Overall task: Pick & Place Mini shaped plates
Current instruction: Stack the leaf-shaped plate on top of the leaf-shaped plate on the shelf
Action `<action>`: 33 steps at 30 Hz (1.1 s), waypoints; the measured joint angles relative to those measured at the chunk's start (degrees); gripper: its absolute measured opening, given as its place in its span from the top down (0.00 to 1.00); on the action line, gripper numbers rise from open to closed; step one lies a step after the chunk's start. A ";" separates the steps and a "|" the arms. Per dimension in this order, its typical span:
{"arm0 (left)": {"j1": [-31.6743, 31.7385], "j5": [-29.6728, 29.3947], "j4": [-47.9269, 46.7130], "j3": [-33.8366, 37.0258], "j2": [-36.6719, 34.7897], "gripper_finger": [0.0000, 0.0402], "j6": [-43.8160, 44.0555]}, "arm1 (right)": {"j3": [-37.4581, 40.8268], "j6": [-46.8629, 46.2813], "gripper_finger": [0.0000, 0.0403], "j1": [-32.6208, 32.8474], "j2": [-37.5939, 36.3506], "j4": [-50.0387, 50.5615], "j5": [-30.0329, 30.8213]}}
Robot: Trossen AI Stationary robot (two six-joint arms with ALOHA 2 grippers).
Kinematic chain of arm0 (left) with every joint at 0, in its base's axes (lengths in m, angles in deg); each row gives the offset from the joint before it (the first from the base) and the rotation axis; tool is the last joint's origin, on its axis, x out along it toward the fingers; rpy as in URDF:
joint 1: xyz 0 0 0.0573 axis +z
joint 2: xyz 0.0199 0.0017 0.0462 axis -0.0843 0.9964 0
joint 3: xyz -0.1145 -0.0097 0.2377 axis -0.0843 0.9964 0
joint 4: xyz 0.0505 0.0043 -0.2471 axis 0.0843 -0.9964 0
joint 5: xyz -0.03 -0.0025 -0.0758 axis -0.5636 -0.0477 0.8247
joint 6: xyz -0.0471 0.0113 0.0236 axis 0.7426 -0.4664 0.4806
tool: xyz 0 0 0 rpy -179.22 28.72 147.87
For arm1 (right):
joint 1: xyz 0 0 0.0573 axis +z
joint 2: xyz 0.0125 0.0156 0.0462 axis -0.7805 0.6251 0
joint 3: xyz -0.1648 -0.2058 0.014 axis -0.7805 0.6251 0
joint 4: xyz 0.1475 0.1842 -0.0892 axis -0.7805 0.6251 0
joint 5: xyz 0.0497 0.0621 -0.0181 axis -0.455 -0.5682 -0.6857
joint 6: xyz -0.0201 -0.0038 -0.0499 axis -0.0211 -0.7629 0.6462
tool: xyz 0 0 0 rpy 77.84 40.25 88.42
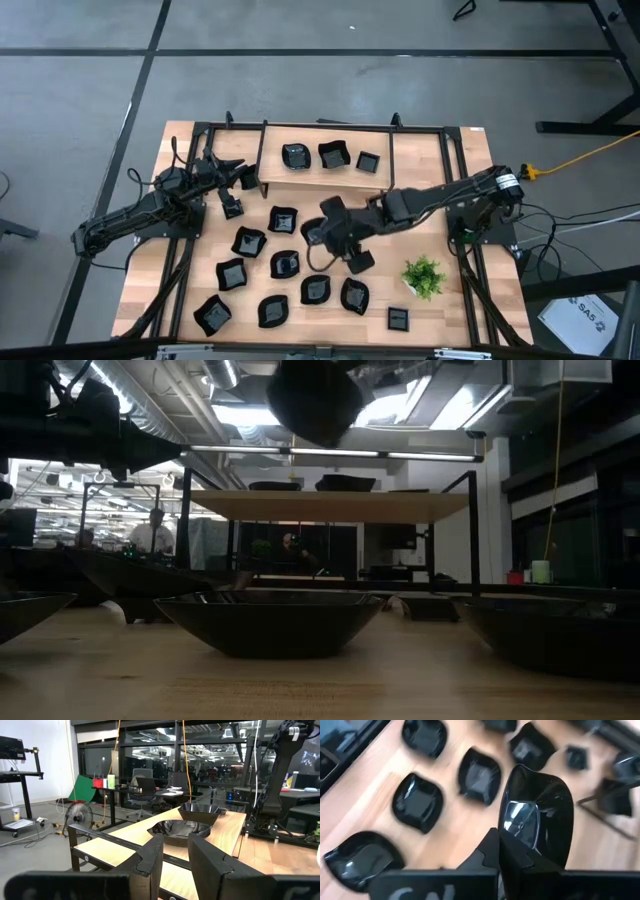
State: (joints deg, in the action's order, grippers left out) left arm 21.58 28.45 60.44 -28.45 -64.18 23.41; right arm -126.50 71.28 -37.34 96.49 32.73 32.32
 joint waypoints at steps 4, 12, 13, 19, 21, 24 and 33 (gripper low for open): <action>0.00 0.00 0.00 0.00 -0.02 0.79 0.02 | -3.02 2.37 0.99 -3.45 0.00 -0.51 0.10; -0.02 0.02 0.00 0.02 0.00 0.79 0.00 | -5.23 8.36 0.99 -11.97 0.00 -5.81 0.05; 0.00 0.00 0.00 0.02 -0.02 0.79 0.02 | -5.23 9.16 0.99 -13.08 0.00 -6.69 0.04; -0.01 0.01 -0.01 0.00 0.00 0.79 -0.01 | -5.23 4.05 0.99 -19.03 0.74 -13.96 0.00; 0.00 0.02 0.00 0.00 0.00 0.79 0.04 | -5.24 -0.14 0.99 -20.28 1.16 -16.64 0.02; -0.01 0.01 0.00 0.02 -0.02 0.79 0.00 | -5.25 -4.32 0.99 -21.44 2.06 -18.80 -0.02; -0.02 0.00 0.02 0.02 -0.02 0.79 0.00 | -5.25 -14.91 0.99 -23.30 5.95 -19.19 0.02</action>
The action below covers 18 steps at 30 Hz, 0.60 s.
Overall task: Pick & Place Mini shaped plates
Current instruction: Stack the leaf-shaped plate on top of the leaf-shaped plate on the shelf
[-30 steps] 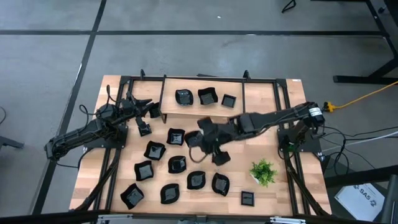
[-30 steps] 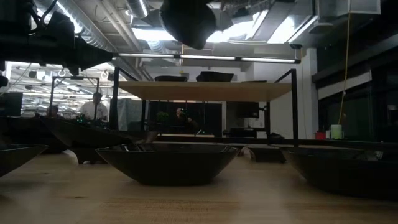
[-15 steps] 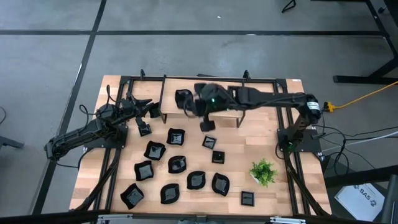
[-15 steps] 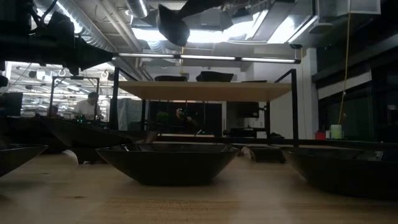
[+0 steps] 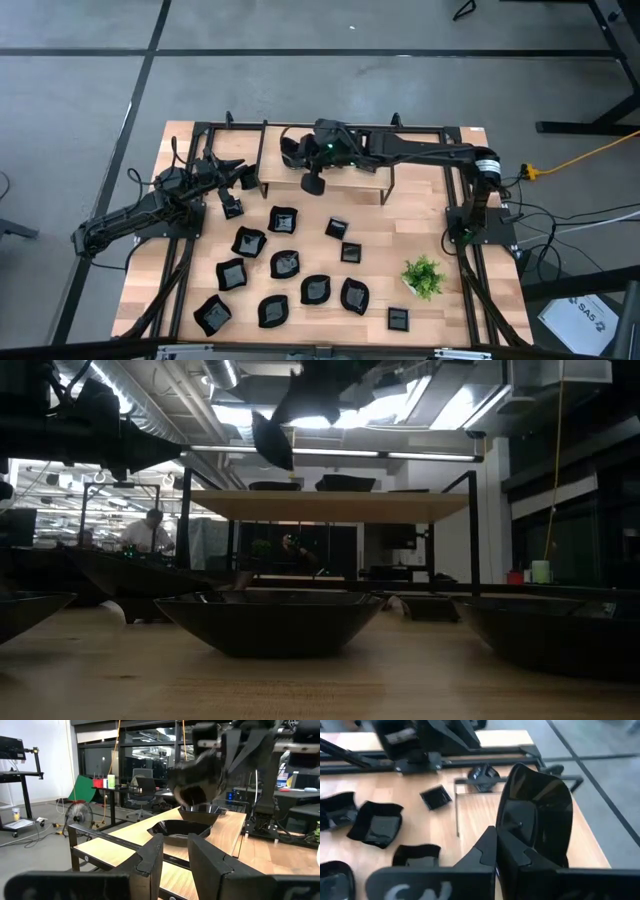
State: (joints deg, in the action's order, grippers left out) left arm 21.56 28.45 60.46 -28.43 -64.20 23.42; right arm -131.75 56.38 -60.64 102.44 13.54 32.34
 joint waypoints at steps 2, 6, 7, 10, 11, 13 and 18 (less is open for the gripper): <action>0.02 0.02 -0.06 0.00 0.00 0.79 0.00 | 0.00 -0.14 0.99 -0.13 0.30 -0.19 0.12; 0.01 0.02 -0.03 -0.02 0.01 0.79 0.00 | 0.00 -1.39 0.99 -0.17 0.56 0.22 1.38; 0.02 0.02 -0.02 -0.02 0.00 0.79 0.00 | 0.00 -1.38 0.99 -0.22 0.56 0.52 1.41; 0.02 0.01 -0.02 0.00 0.00 0.79 0.00 | 0.00 -1.38 0.99 -0.28 0.56 1.01 1.51; 0.00 0.02 -0.04 0.00 0.01 0.79 -0.01 | 0.00 -1.39 0.99 -0.28 0.56 1.15 1.53; 0.01 0.02 -0.03 -0.02 0.00 0.79 0.02 | 0.00 -1.54 0.99 -0.28 0.56 1.21 1.53; 0.02 0.02 -0.02 -0.02 0.00 0.79 0.02 | 0.00 -1.56 0.95 -0.28 0.58 1.49 1.53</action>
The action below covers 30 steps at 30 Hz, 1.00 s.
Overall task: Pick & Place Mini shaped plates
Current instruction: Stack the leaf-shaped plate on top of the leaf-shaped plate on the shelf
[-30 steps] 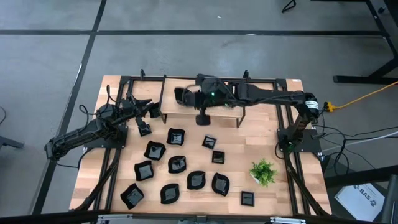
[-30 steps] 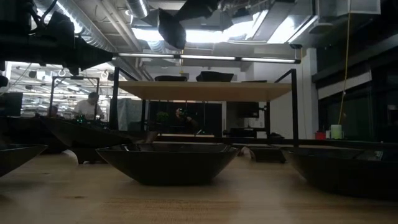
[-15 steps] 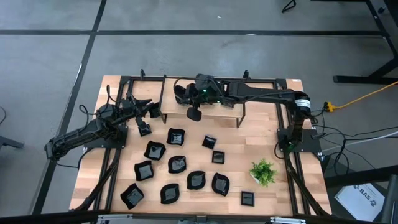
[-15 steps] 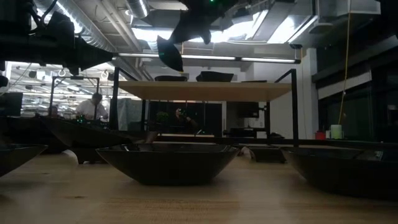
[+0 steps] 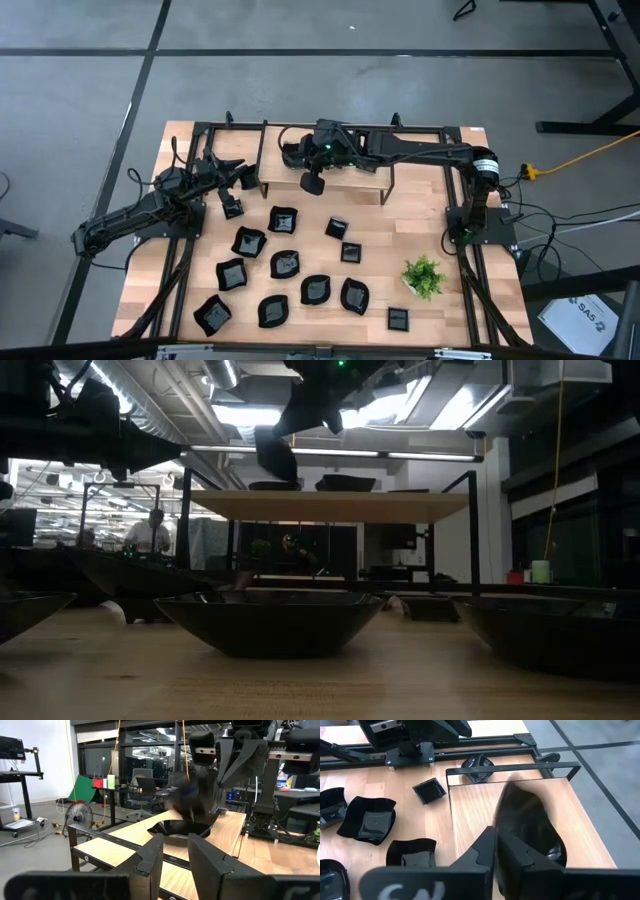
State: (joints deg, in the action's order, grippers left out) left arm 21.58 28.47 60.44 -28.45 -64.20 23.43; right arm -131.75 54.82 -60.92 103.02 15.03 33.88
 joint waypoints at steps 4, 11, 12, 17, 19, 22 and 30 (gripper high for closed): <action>0.00 0.00 0.00 0.00 0.02 0.79 0.00 | 0.02 0.00 0.94 0.00 0.00 0.00 0.00; -0.02 0.00 0.00 0.01 0.01 0.79 -0.01 | 0.02 0.17 0.93 -0.04 0.00 -0.02 0.00; 0.00 0.00 0.00 0.00 0.00 0.79 0.00 | 0.02 0.29 0.93 -0.04 0.00 0.00 0.00; -0.01 0.00 -0.01 0.01 0.02 0.79 -0.01 | 0.03 1.21 0.93 -0.04 0.00 -0.02 0.00; -0.02 0.00 0.00 0.01 0.00 0.79 -0.02 | 0.04 2.05 0.93 -0.04 0.00 -0.02 0.00; 0.00 0.00 0.00 0.02 0.00 0.79 -0.02 | 0.04 3.35 0.93 -0.04 0.02 0.00 -0.02; -0.02 0.00 0.00 0.01 0.00 0.79 -0.03 | 0.04 4.76 0.93 -0.04 0.02 0.89 -0.60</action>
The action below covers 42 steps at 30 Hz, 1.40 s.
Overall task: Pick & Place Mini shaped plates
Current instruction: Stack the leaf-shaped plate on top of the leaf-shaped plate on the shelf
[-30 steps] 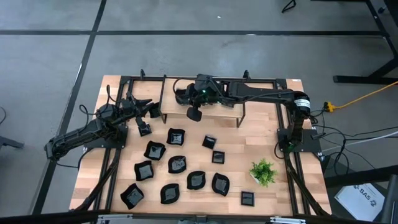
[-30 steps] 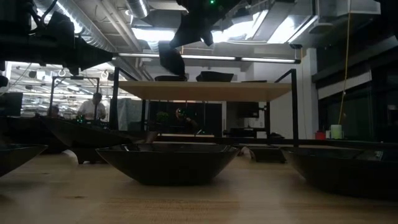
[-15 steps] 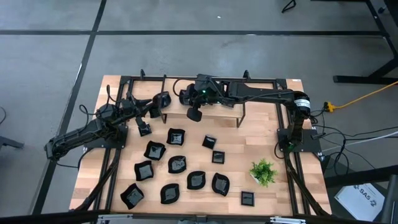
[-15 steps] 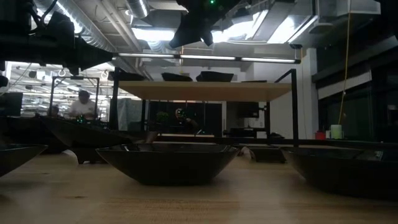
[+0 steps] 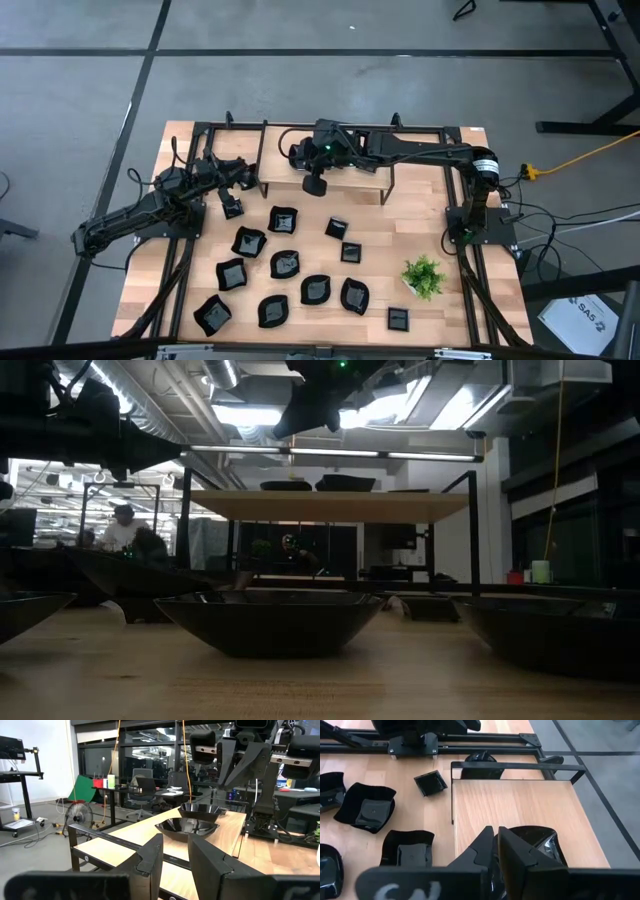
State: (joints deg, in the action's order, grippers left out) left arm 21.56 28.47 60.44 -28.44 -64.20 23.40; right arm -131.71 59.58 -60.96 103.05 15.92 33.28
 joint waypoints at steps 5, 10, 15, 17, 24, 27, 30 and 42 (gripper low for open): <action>0.00 0.00 0.00 0.01 0.00 0.79 0.01 | 0.00 0.00 0.93 0.00 0.00 0.47 -0.01; 0.01 0.00 0.00 -0.01 0.01 0.79 0.02 | 0.00 0.22 0.93 0.00 0.00 0.49 -0.04; 0.02 0.00 -0.02 0.01 0.00 0.79 0.05 | 0.00 0.24 0.93 0.00 0.00 1.28 -2.42; 0.01 0.00 -0.02 0.01 0.02 0.79 0.01 | 0.00 0.35 0.92 0.00 0.00 1.78 -4.35; 0.02 0.00 -0.01 0.01 0.01 0.79 0.03 | 0.00 2.84 0.81 2.14 0.00 4.54 -10.50; 0.02 0.00 0.00 -0.01 0.02 0.79 0.04 | 0.00 4.02 0.77 4.62 0.00 7.13 -10.55; 0.01 0.00 0.00 0.01 0.01 0.79 0.01 | 0.02 4.87 0.74 7.37 0.00 9.69 -10.16; 0.02 -0.02 0.00 -0.01 0.02 0.79 -0.01 | 1.33 2.92 0.75 17.62 0.00 18.57 -3.99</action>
State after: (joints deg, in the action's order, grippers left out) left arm 21.58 28.45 60.43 -28.45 -64.18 23.39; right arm -130.37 62.50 -43.34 103.05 34.49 29.29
